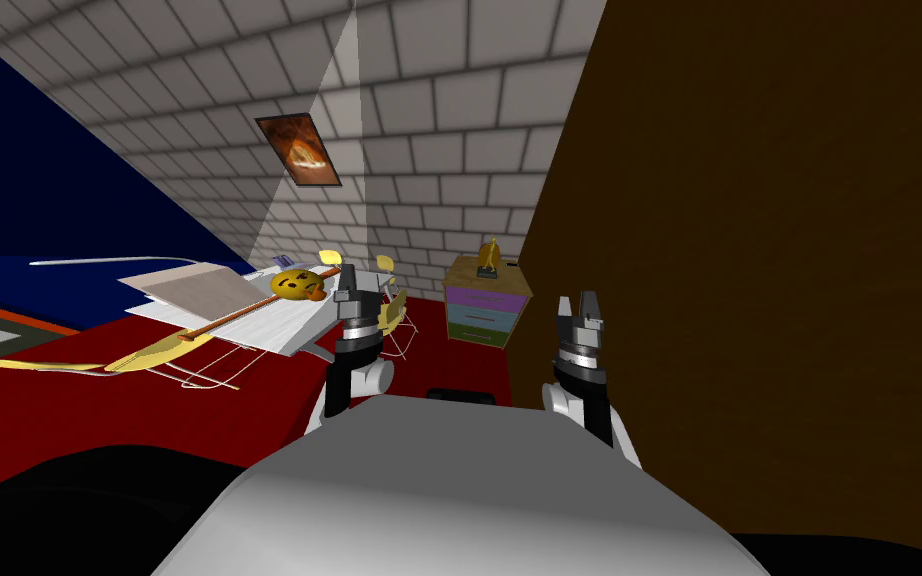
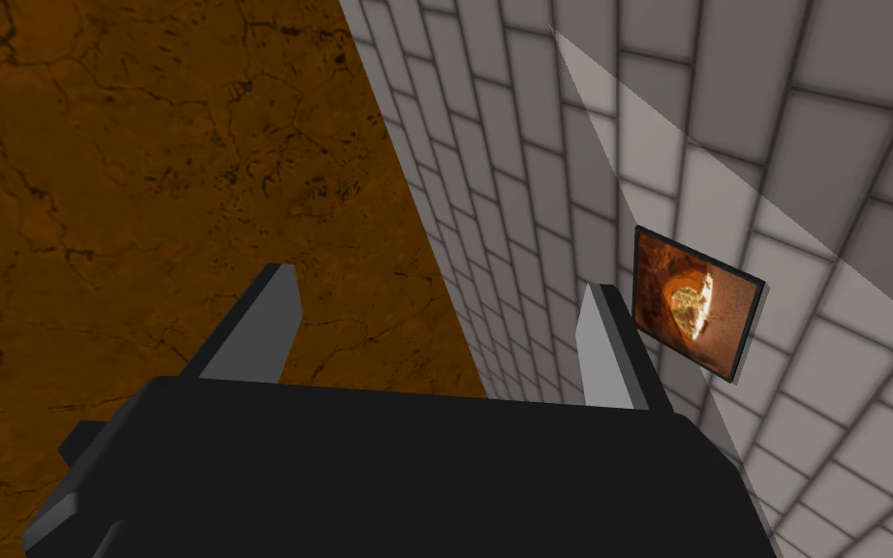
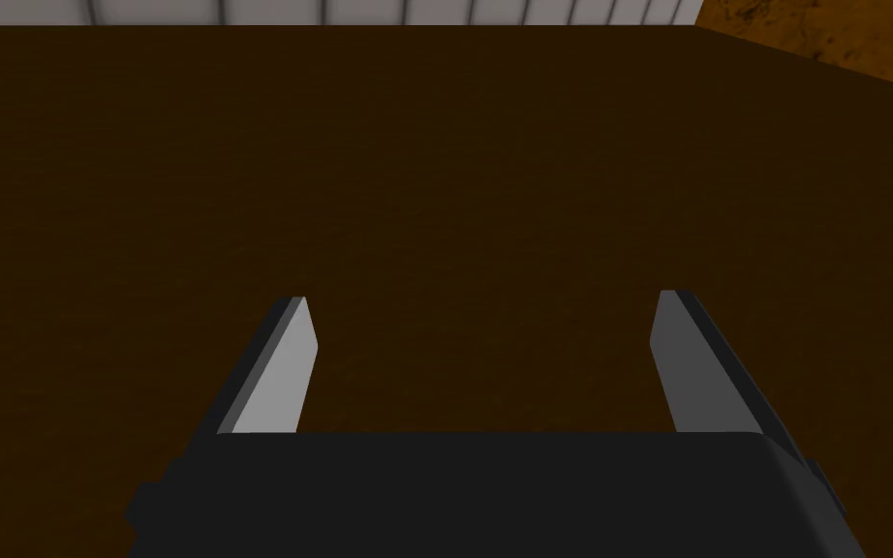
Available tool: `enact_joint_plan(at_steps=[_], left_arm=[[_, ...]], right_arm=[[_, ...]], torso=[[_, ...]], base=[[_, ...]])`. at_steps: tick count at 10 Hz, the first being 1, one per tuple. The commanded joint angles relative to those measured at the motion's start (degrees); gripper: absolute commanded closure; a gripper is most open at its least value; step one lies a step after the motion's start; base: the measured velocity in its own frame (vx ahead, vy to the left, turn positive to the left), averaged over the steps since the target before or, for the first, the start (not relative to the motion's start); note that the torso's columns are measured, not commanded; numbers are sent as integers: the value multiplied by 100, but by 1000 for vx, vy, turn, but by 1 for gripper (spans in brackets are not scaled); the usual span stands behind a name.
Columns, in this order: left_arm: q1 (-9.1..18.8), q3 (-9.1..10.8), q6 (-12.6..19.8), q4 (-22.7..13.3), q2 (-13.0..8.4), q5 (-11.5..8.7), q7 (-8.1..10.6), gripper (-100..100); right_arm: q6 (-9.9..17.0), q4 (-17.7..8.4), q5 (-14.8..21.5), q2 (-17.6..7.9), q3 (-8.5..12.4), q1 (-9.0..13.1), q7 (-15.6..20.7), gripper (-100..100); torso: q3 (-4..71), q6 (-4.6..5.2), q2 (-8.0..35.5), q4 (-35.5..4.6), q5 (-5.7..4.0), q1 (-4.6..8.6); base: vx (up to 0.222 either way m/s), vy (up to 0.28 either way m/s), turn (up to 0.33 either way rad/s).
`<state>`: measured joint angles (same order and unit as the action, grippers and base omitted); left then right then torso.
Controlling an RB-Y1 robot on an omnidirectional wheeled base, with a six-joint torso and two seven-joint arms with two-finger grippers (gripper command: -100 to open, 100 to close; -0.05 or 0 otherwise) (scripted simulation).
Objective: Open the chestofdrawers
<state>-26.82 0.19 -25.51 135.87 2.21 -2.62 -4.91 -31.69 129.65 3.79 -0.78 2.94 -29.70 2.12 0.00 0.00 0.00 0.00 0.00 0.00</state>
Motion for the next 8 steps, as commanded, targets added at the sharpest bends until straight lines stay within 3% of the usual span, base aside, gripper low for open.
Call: enact_joint_plan(at_steps=[1, 8], left_arm=[[0, 0, 0, 0, 0, 0, 0, 0], [0, 0, -1, 2, 0, 0, 0, 0]], right_arm=[[0, 0, 0, 0, 0, 0, 0, 0], [-1, 2, 0, 0, 0, 0, 0, 0]], torso=[[467, 0, 232, -235, 0, 0], [6227, 0, 3116, -3114, 0, 0]], base=[[0, 0, 0], [0, 0, 0]])
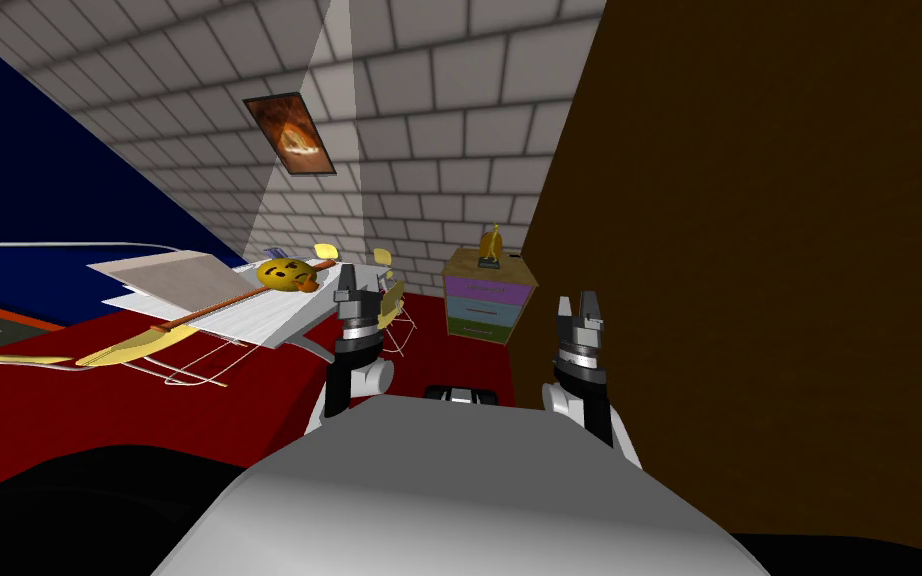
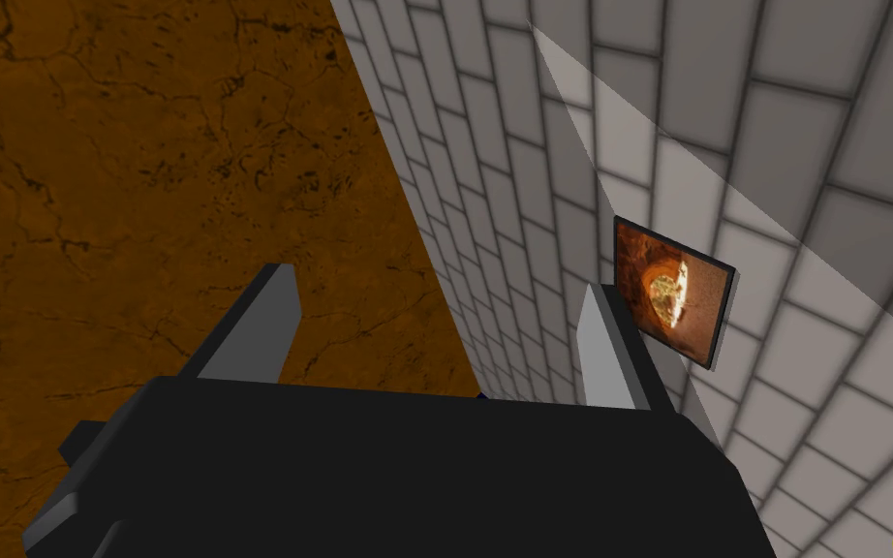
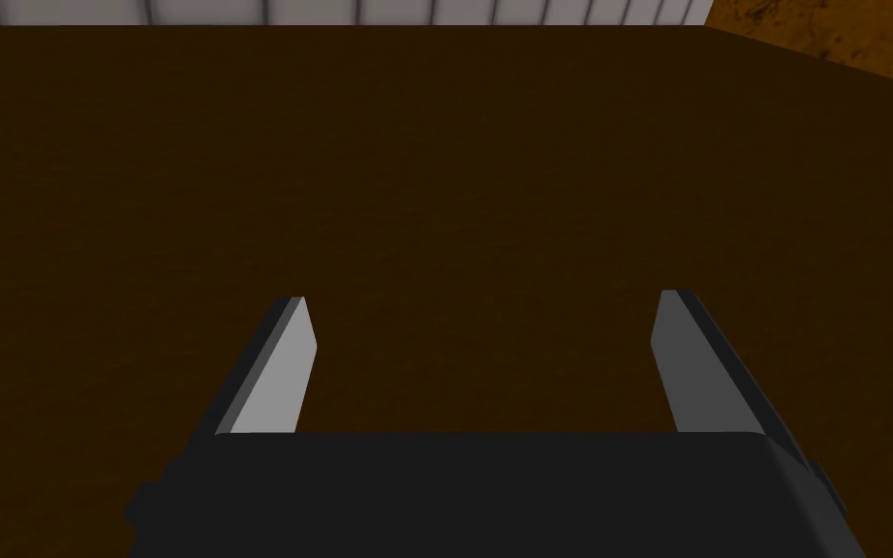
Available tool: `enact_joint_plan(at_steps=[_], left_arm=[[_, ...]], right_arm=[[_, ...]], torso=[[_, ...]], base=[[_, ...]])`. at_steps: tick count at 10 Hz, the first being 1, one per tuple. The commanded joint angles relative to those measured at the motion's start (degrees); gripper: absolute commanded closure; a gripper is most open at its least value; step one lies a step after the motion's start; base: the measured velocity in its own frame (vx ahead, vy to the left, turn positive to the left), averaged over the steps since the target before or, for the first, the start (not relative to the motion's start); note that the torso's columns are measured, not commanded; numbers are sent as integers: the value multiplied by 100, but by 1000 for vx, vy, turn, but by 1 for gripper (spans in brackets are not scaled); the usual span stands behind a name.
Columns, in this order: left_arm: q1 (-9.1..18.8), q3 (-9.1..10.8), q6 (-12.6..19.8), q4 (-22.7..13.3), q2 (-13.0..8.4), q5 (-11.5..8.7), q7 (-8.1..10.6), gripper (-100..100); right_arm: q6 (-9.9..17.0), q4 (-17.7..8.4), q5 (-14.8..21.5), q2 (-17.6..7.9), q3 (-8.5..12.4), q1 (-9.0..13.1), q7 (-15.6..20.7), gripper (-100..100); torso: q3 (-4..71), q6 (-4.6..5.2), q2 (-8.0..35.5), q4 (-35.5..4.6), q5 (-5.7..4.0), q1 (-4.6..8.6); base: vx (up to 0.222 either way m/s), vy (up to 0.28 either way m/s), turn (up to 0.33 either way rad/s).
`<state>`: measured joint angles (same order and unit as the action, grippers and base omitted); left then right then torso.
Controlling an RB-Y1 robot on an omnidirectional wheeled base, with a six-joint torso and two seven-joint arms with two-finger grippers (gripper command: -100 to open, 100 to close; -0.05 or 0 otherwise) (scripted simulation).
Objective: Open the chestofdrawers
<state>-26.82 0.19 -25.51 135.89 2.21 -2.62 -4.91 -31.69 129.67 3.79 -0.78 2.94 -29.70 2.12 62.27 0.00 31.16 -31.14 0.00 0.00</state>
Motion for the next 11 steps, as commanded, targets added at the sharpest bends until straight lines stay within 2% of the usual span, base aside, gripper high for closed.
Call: enact_joint_plan(at_steps=[1, 2, 3, 5, 6, 7, 8, 9, 10, 11], left_arm=[[0, 0, 0, 0, 0, 0, 0, 0], [0, 0, 0, 0, 0, 0, 0, 0], [-1, 0, 0, -2, 0, 0, 0, 0], [-1, 0, 0, -2, 0, 0, 0, 0], [-2, 0, 0, -2, 0, 0, 0, 0], [-2, 0, 0, -2, 0, 0, 0, 0], [-1, 0, 0, -3, 0, 0, 0, 0], [-1, 0, 1, -3, 0, 0, 0, 0], [-1, 0, 1, -3, 0, 0, 0, 0], [-1, 0, 1, -3, 0, 0, 0, 0]], right_arm=[[0, 0, 0, 0, 0, 0, 0, 0], [-49, -95, 26, -176, 14, 30, 130, -100], [-100, -190, 52, -297, 30, 60, 264, -100], [-251, -468, 131, -525, 79, 151, 601, -100], [-251, -468, 131, -525, 79, 151, 662, -100], [-350, -646, 183, -625, 111, 210, 886, -100], [-350, -646, 183, -625, 111, 210, 922, -100], [-462, -850, 242, -716, 150, 278, 1150, -100], [-462, -850, 242, -716, 150, 278, 1219, -100], [-586, -1075, 307, -800, 193, 355, 1430, -100]], torso=[[846, 0, 423, -423, 0, 0], [1692, 0, 846, -846, 0, 0], [2089, 0, 1034, -1034, 0, 0], [2231, 0, 1096, -1104, 0, -1], [2237, 0, 1098, -1108, 0, -1], [2232, 0, 1111, -1113, 1, -4], [2227, 0, 1117, -1115, 2, -6], [2224, 0, 1122, -1117, 1, -1], [2228, 0, 1115, -1115, -1, 3], [2229, 0, 1114, -1114, -1, 3]], base=[[0, 0, 0], [23, 3, 7], [38, 5, 10], [65, 8, 10], [62, 16, 5], [55, 28, 5], [44, 19, 3], [56, 14, 6], [51, 10, 4], [63, 15, 6]])
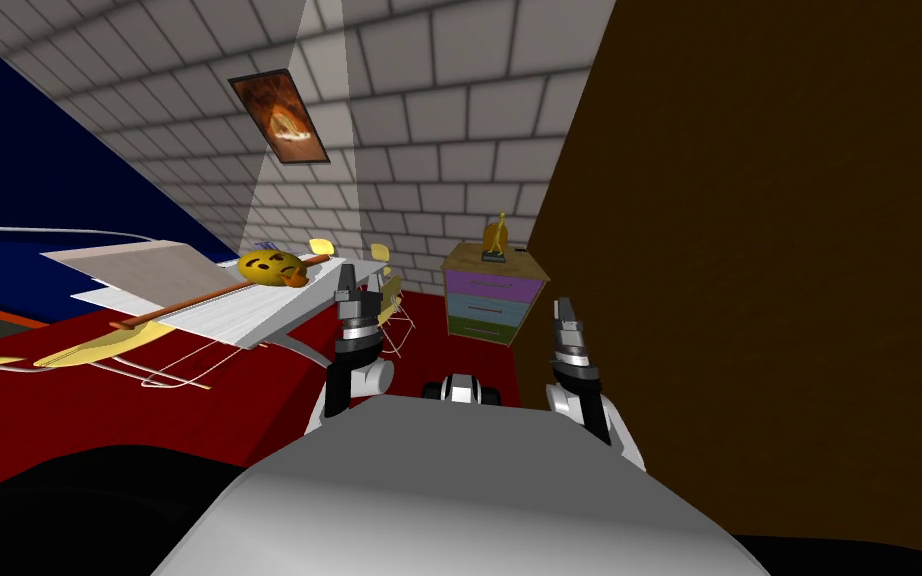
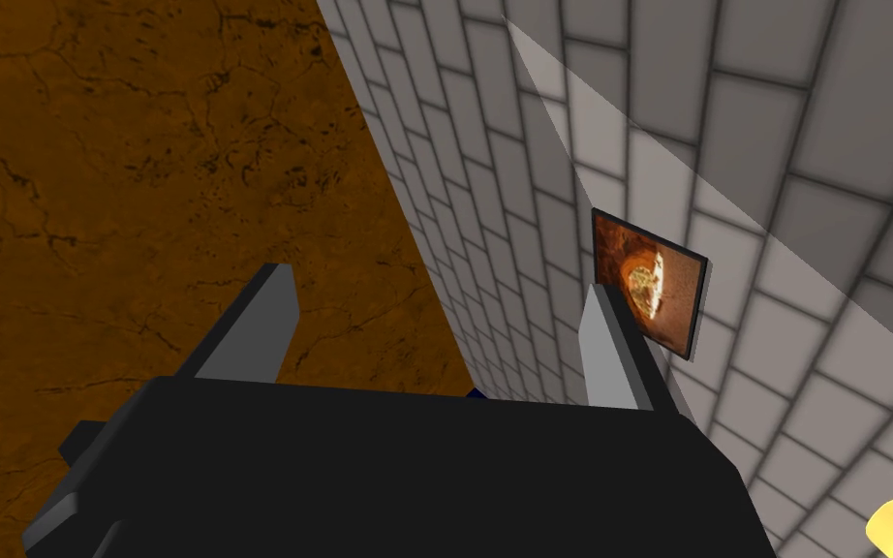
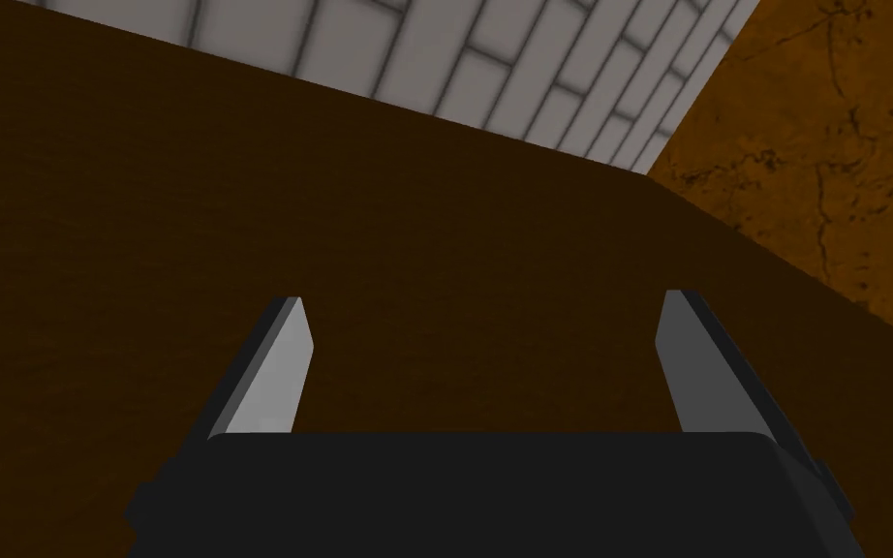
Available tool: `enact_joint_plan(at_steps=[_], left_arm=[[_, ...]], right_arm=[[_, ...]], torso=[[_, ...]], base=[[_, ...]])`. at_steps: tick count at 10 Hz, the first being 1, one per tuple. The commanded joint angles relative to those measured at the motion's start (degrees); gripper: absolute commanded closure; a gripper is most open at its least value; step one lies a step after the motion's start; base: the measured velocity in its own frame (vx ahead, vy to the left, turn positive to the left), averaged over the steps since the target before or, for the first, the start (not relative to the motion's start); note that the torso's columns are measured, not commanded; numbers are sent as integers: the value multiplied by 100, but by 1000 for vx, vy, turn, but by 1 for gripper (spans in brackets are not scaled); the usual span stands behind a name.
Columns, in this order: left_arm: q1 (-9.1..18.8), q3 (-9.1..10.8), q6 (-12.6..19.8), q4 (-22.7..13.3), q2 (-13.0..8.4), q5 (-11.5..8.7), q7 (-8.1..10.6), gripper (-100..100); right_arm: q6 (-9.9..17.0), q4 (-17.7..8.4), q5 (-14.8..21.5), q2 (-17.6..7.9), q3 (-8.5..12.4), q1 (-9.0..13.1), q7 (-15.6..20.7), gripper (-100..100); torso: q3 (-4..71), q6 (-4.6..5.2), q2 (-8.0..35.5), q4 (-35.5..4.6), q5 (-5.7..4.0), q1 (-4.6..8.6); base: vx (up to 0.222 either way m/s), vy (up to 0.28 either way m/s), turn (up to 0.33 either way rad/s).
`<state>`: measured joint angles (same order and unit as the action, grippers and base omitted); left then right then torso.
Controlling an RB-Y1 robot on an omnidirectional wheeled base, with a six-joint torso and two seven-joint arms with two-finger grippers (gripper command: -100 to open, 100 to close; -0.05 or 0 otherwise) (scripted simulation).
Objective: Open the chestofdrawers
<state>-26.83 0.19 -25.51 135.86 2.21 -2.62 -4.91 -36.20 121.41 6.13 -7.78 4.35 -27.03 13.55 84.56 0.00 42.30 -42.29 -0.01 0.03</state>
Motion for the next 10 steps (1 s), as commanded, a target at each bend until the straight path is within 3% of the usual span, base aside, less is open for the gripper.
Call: enact_joint_plan(at_steps=[1, 2, 3, 4, 6, 7, 9, 10], left_arm=[[0, 0, 0, 0, 0, 0, 0, 0], [0, 0, 0, 0, 0, 0, 0, 0], [0, 0, 0, 0, 0, 0, 0, 0], [0, 0, 0, 0, 0, 0, 0, 0], [0, 0, 0, 0, 0, 0, 0, 0], [0, 0, 0, 0, 0, 0, 0, 0], [0, 0, 0, 0, 0, 0, 0, 0], [0, 0, 0, 0, 0, 0, 0, 0]], right_arm=[[-135, -249, 73, -100, 52, 87, 405, -100], [-271, -494, 145, -175, 100, 171, 586, -100], [-271, -494, 145, -175, 100, 171, 748, -100], [-418, -735, 222, -244, 153, 261, 921, -100], [-418, -757, 222, -244, 153, 261, 1157, -100], [-575, -1027, 305, -306, 211, 357, 1374, -100], [-575, -1034, 305, -306, 211, 357, 1574, -100], [-740, -1311, 392, -360, 273, 459, 1793, -100]], torso=[[3, 0, -6, 1, 1, -3], [3, 0, -4, 1, 1, -4], [3, 0, -6, 2, 2, -7], [1, 0, -1, 1, 2, -6], [0, 0, 1, 0, 1, -1], [-7, 0, 11, -3, 0, 2], [3, 0, -5, 2, 1, -4], [-2, 0, 5, -1, 1, -4]], base=[[60, 13, 2], [70, 24, 4], [64, 25, 2], [80, 28, 4], [46, 14, 1], [62, 13, 1], [47, 13, 1], [55, 26, -1]])
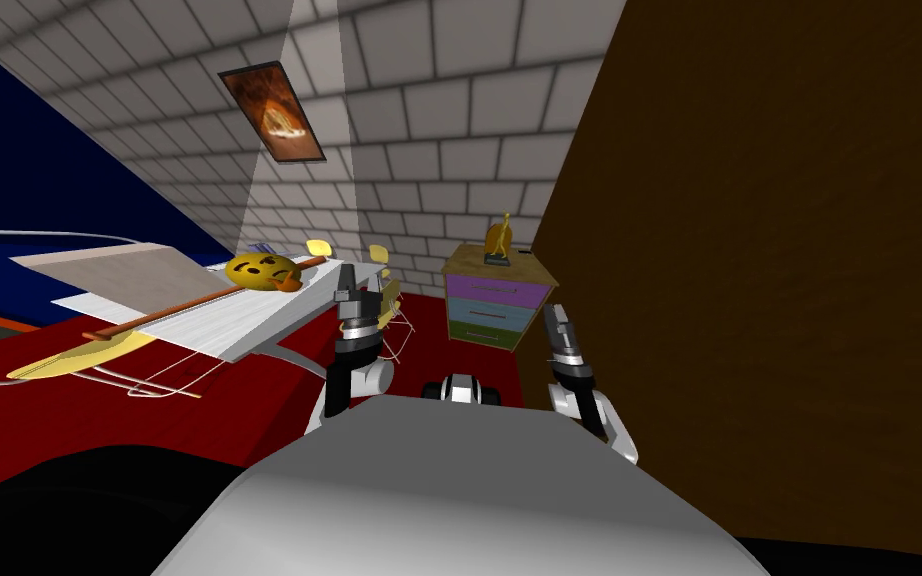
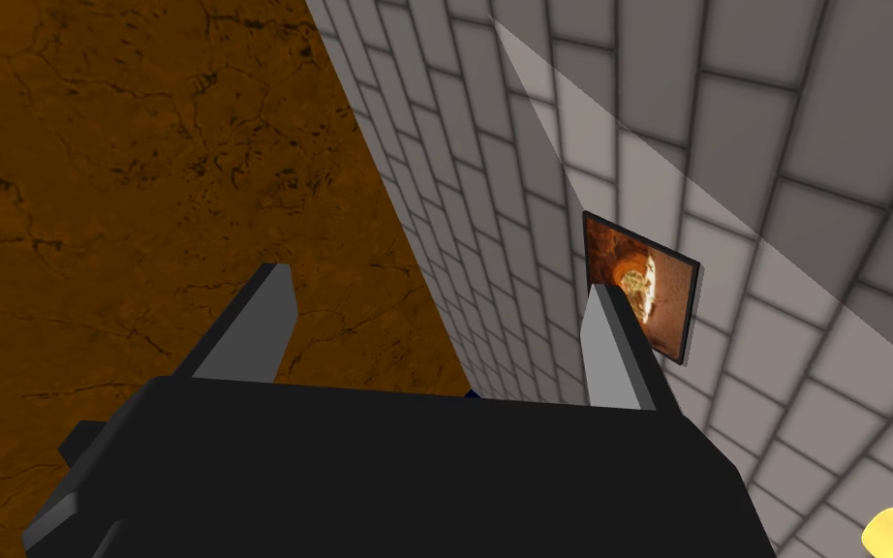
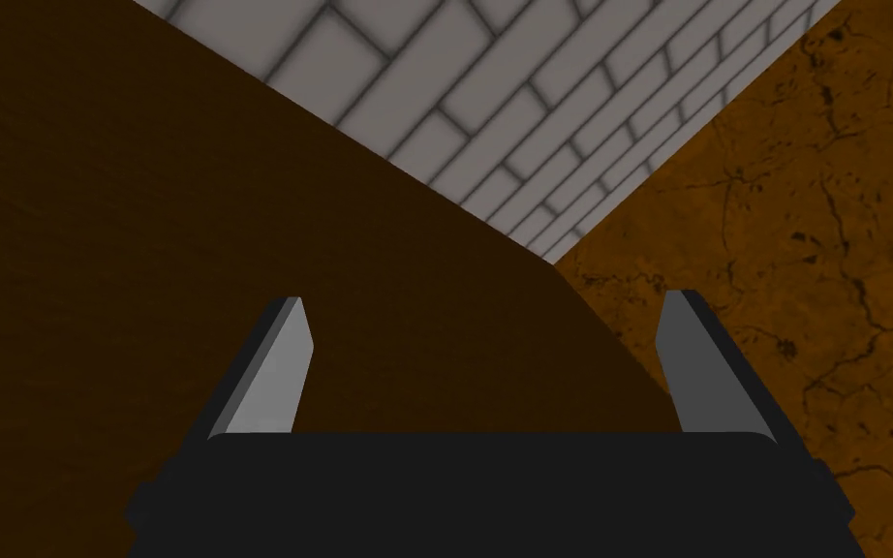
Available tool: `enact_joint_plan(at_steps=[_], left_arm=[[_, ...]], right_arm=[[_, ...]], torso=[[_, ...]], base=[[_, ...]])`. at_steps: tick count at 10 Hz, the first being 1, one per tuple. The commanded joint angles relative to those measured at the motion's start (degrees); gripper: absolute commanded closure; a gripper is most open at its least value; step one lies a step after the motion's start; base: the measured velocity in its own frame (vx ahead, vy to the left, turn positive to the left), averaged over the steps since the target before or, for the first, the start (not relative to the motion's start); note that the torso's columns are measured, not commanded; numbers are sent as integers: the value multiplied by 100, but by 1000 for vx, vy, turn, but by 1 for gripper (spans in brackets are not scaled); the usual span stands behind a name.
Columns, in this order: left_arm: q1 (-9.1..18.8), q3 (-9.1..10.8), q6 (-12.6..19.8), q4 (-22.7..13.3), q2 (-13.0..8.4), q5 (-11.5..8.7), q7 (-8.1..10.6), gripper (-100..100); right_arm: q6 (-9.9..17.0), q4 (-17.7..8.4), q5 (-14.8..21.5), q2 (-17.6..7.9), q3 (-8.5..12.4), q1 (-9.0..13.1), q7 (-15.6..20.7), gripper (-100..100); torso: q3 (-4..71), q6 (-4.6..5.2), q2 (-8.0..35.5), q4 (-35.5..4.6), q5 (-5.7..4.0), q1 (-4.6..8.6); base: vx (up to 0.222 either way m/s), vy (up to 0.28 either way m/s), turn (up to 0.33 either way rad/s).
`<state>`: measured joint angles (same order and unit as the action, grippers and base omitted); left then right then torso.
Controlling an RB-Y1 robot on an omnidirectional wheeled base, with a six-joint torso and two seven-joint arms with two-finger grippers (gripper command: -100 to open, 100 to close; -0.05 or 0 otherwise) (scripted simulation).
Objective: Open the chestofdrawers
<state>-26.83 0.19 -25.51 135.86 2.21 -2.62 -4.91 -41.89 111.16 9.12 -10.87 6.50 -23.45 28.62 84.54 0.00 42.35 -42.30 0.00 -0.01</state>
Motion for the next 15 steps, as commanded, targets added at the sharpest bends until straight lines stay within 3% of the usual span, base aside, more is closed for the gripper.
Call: enact_joint_plan(at_steps=[1, 2, 3, 5, 6, 8, 9, 11, 12, 14, 15], left_arm=[[0, 0, 0, 0, 0, 0, 0, 0], [0, 0, 0, 0, 0, 0, 0, 0], [0, 0, 0, 0, 0, 0, 0, 0], [0, 0, 0, 0, 0, 0, 0, 0], [0, 0, 0, 0, 0, 0, 0, 0], [0, 0, 0, 0, 0, 0, 0, 0], [0, 0, 0, 0, 0, 0, 0, 0], [0, 0, 0, 0, 0, 0, 0, 0], [0, 0, 0, 0, 0, 0, 0, 0], [0, 0, 0, 0, 0, 0, 0, 0], [0, 0, 0, 0, 0, 0, 0, 0]], right_arm=[[-171, -299, 93, -51, 59, 101, 438, -100], [-171, -299, 93, -51, 59, 101, 506, -100], [-343, -563, 184, -99, 125, 208, 726, -100], [-343, -600, 184, -99, 125, 208, 964, -100], [-520, -875, 278, -140, 194, 318, 1164, -100], [-520, -910, 278, -140, 194, 318, 1439, -100], [-701, -1181, 375, -174, 268, 431, 1635, -100], [-701, -1226, 375, -174, 268, 431, 1926, -100], [-885, -1496, 473, -204, 344, 548, 2109, -100], [-885, -1547, 473, -204, 344, 548, 2422, -100], [-1070, -1835, 573, -231, 423, 666, 2595, -100]], torso=[[3, 0, -8, 1, 0, -4], [5, 0, -9, 2, 0, -1], [1, 0, -2, 0, -1, 4], [7, 0, -12, 3, 0, -1], [-1, 0, 2, 0, 0, 1], [4, 0, -8, 2, 0, 0], [0, 0, -1, 0, -1, 4], [8, 0, -13, 4, 1, -4], [-2, 0, 3, -1, 0, 2], [4, 0, -7, 2, 0, 0], [-2, 0, 3, -1, -1, 4]], base=[[58, 24, -1], [33, 10, 1], [74, 18, -3], [55, 20, 0], [56, 23, -7], [52, 17, -1], [79, 23, -8], [57, 27, -3], [69, 25, -14], [48, 21, -3], [64, 7, -23]])
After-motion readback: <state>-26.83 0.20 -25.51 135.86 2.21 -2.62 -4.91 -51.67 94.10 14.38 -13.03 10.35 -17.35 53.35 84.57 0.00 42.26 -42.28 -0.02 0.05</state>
